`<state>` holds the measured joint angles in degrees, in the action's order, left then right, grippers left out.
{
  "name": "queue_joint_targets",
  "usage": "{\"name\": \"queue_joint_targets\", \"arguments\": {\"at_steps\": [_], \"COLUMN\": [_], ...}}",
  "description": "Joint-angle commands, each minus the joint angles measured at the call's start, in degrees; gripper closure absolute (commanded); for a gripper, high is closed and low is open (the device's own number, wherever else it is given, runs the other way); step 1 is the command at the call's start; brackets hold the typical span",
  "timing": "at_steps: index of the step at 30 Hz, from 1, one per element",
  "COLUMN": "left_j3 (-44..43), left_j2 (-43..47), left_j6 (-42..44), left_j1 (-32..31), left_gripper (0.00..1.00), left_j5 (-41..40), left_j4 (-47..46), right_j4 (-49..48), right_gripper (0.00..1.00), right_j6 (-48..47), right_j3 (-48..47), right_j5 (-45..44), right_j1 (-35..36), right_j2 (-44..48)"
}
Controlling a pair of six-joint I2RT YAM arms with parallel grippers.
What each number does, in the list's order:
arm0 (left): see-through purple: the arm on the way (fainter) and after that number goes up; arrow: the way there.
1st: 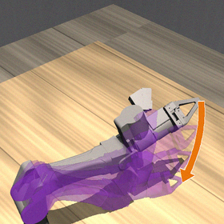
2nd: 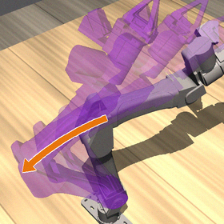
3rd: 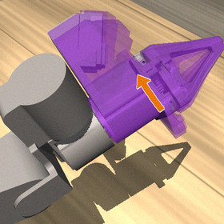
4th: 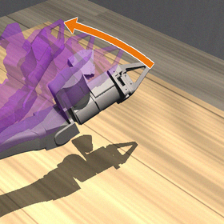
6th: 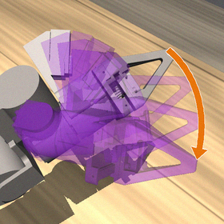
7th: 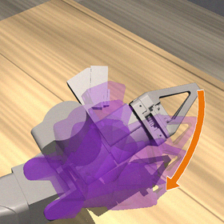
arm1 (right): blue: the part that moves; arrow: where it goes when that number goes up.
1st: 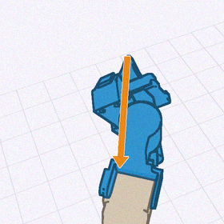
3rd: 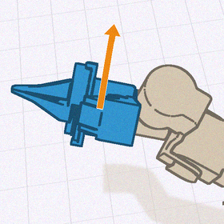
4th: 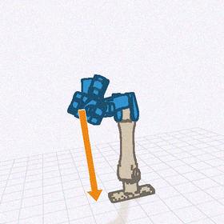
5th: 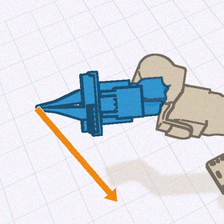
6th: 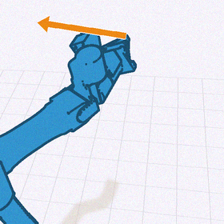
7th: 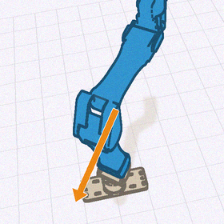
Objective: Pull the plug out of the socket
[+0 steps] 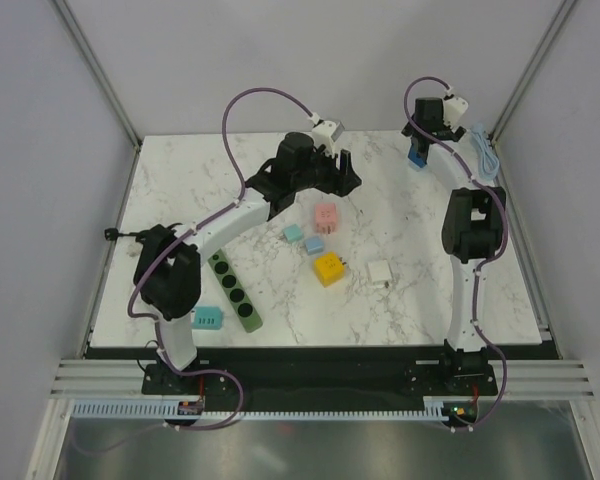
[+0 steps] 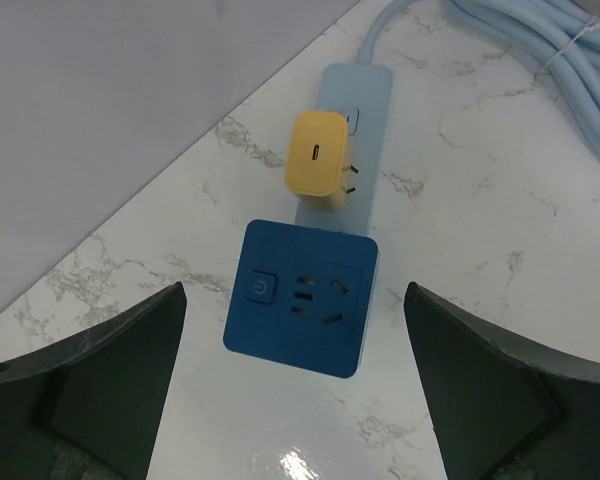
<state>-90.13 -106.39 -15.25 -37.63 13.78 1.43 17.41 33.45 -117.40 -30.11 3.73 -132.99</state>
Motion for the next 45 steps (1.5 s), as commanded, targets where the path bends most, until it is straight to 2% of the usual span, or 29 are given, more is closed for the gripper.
{"name": "queue_joint_targets", "arguments": {"at_steps": [1, 7, 12, 15, 16, 17, 20, 21, 24, 25, 27, 36, 39, 44, 45], "left_j3": [2.06, 8.65, 10.23, 10.67, 10.67, 10.67, 10.5, 10.06, 8.92, 8.83, 8.65, 10.49, 13.04, 17.96, 18.32], "left_j2": [-1.71, -2.51, -3.21, -2.95, -3.03, -3.04, -3.74, -4.0, -5.23, -5.49, -6.02, -5.5, -4.09, -1.11, -0.93], "left_j6": [5.84, 5.84, 5.75, 5.93, 6.19, 6.28, 6.37, 6.37, 6.11, 5.93, 5.67, 5.75, 5.23, 3.73, 3.73], "left_j1": [0.19, 0.19, 0.27, 0.27, 0.19, 0.19, 0.27, 0.19, 0.19, 0.19, 0.19, 0.27, 0.27, 0.27, 0.27], "left_gripper": [0.3, 0.3, 0.31, 0.31, 0.31, 0.31, 0.31, 0.31, 0.31, 0.31, 0.31, 0.32, 0.32, 0.32, 0.32], "left_j5": [-1.21, -0.77, -1.92, -1.04, -1.21, -1.39, -1.04, -0.6, 0.37, 0.37, 0.46, 2.13, 2.13, 2.39, 2.22], "left_j4": [-6.97, -16.18, -17.6, -18.13, -18.13, -18.13, -17.96, -17.96, -17.6, -17.6, -17.78, -18.65, -21.02, -24.89, -25.25], "right_j4": [1.84, 1.22, -0.18, -0.44, -0.71, -0.88, -1.32, -1.59, -2.29, -2.9, -2.99, 0.78, 0.52, 0.17, 0.0], "right_gripper": [0.02, 0.02, 0.22, 0.4, 0.5, 0.54, 0.65, 0.66, 0.78, 0.88, 0.98, 1.0, 0.98, 0.92, 0.89], "right_j6": [-2.95, -2.52, -1.81, -2.07, -2.16, -2.51, -3.74, -3.83, -3.4, -2.26, -1.38, 5.47, 9.86, 16.1, 17.08], "right_j3": [-6.51, -8.37, -6.44, -5.12, -3.9, -3.28, 0.23, 1.64, 8.4, 12.51, 16.14, 38.9, 48.46, 55.35, 56.57], "right_j5": [-2.5, -2.15, -4.34, -4.61, -4.7, -4.61, -3.65, -3.38, -3.64, -3.38, -2.68, -1.54, -0.3, -1.88, -1.62], "right_j1": [0.14, 0.23, 0.14, 0.14, 0.05, 0.05, 0.23, 0.58, 1.19, 1.46, 1.81, 8.04, 11.81, 19.99, 20.61], "right_j2": [-4.37, -8.51, -8.6, -7.47, -7.03, -6.59, -3.6, -1.33, 4.72, 6.41, 10.88, 29.26, 34.18, 38.76, 38.94]}}
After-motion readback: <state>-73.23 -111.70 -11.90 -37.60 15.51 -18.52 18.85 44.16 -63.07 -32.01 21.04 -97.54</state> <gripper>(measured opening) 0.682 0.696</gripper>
